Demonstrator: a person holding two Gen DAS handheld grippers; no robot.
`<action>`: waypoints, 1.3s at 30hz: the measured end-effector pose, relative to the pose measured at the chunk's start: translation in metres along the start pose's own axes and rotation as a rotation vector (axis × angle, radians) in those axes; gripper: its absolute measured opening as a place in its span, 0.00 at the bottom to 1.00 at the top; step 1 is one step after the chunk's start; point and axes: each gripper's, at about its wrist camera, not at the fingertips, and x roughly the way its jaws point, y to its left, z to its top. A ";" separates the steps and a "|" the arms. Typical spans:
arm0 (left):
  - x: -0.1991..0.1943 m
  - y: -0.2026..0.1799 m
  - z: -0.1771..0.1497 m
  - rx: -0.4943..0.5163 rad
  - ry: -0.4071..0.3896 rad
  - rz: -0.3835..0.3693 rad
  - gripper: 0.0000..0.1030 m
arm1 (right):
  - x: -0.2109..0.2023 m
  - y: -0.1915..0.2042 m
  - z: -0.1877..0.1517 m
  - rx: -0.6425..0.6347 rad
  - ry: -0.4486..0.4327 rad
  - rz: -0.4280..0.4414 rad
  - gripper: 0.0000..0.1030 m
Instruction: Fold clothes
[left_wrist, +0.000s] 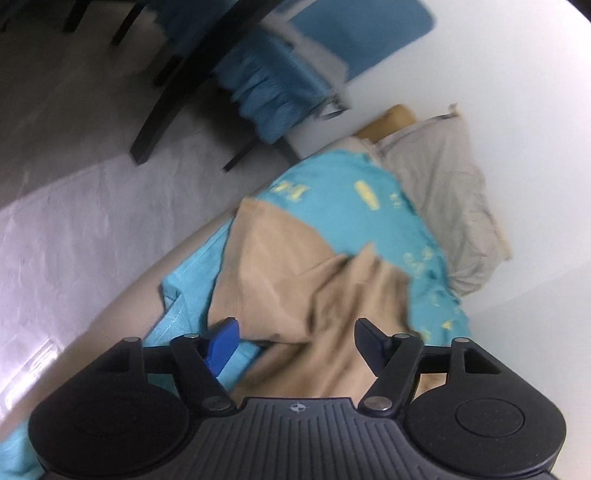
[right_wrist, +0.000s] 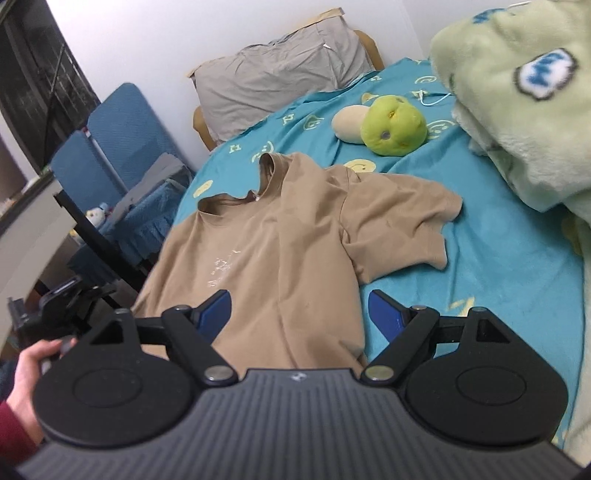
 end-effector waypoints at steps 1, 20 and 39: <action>0.011 0.003 -0.001 -0.011 0.000 0.018 0.65 | 0.006 -0.002 0.001 -0.004 0.006 -0.010 0.81; 0.035 -0.019 0.087 0.229 -0.257 0.296 0.02 | 0.037 -0.029 0.002 0.100 0.047 -0.070 0.81; -0.119 -0.114 -0.055 0.684 -0.187 0.102 1.00 | -0.002 -0.005 0.001 -0.064 -0.097 -0.083 0.81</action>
